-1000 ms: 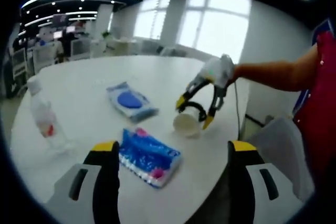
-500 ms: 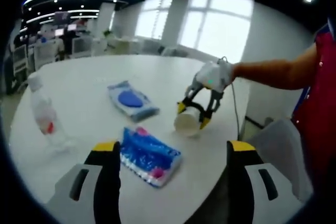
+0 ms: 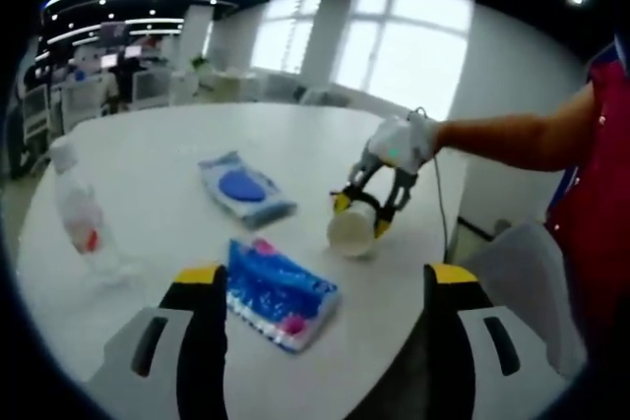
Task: Arrange the tabletop items into an orderly group along one side of the table until the central work area is clear of visible clutter.
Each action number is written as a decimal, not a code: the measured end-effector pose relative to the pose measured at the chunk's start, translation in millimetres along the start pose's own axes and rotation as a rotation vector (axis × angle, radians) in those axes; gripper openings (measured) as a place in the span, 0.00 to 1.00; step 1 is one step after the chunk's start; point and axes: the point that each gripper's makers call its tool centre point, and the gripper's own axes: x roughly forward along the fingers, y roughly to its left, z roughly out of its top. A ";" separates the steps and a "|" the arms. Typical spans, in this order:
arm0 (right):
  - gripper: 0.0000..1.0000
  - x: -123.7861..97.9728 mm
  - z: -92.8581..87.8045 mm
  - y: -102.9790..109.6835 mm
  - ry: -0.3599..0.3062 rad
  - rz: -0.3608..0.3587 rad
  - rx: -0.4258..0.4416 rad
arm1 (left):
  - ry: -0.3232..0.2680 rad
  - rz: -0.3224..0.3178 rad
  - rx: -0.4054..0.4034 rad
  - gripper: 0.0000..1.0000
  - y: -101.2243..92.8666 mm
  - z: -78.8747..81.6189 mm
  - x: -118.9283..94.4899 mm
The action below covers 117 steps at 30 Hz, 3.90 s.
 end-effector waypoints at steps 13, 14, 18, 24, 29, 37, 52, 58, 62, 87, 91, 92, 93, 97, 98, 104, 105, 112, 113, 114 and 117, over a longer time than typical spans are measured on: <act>0.41 -24.0 54.9 -14.6 -0.333 -0.089 0.239 | -0.041 -0.004 -0.004 0.78 0.1 12.1 -3.0; 0.41 -26.0 61.9 -16.0 -0.368 -0.094 0.256 | -0.046 -0.002 -0.003 0.78 0.4 13.9 -4.3; 0.41 -32.3 83.2 -22.6 -0.479 -0.107 0.314 | -0.070 -0.002 -0.013 0.77 1.2 20.3 -9.0; 0.41 -49.5 124.4 -43.1 -0.716 -0.158 0.425 | -0.104 0.009 -0.020 0.76 3.9 29.0 -17.0; 0.41 -57.7 151.6 -62.0 -0.839 -0.209 0.448 | -0.125 0.021 -0.028 0.76 8.1 32.7 -26.9; 0.41 -58.4 188.0 -97.7 -0.966 -0.269 0.454 | -0.156 0.049 -0.063 0.75 19.4 35.8 -40.4; 0.40 -14.5 212.4 -162.6 -1.062 -0.326 0.465 | -0.166 0.070 -0.113 0.75 27.3 35.4 -46.4; 0.40 19.0 218.6 -175.3 -1.056 -0.294 0.454 | -0.130 0.073 -0.140 0.75 31.8 23.1 -43.4; 0.40 36.6 223.2 -179.7 -1.058 -0.274 0.454 | -0.120 0.078 -0.153 0.75 35.9 19.8 -41.2; 0.40 92.2 231.6 -185.5 -0.918 -0.267 0.354 | -0.101 0.112 -0.155 0.76 47.0 13.4 -40.9; 0.40 96.5 229.7 -184.3 -0.900 -0.271 0.345 | -0.101 0.115 -0.161 0.75 47.9 11.9 -41.7; 0.40 96.1 229.0 -183.9 -0.898 -0.270 0.349 | -0.101 0.116 -0.160 0.75 48.0 11.8 -41.8; 0.40 96.8 227.7 -184.9 -0.890 -0.275 0.353 | -0.100 0.116 -0.159 0.75 47.8 12.1 -41.5; 0.40 107.1 215.2 -178.1 -0.811 -0.259 0.341 | -0.099 0.113 -0.154 0.75 46.4 13.2 -40.3; 0.40 105.0 216.9 -176.7 -0.825 -0.251 0.345 | -0.101 0.112 -0.153 0.75 46.3 13.7 -40.1; 0.40 104.9 217.0 -175.8 -0.809 -0.251 0.334 | -0.099 0.109 -0.151 0.74 46.2 14.2 -38.0; 0.40 105.2 217.2 -176.1 -0.807 -0.254 0.333 | -0.098 0.108 -0.151 0.74 45.6 14.2 -37.9; 0.40 106.7 218.3 -176.1 -0.796 -0.258 0.325 | -0.094 0.115 -0.155 0.74 46.8 11.7 -40.6; 0.40 106.8 218.2 -176.2 -0.792 -0.260 0.323 | -0.095 0.115 -0.155 0.74 46.8 11.7 -40.8; 0.40 106.7 218.4 -175.8 -0.791 -0.259 0.323 | -0.095 0.116 -0.154 0.74 46.8 11.8 -40.8; 0.40 107.4 218.6 -175.2 -0.782 -0.261 0.319 | -0.092 0.117 -0.151 0.74 47.1 11.5 -40.5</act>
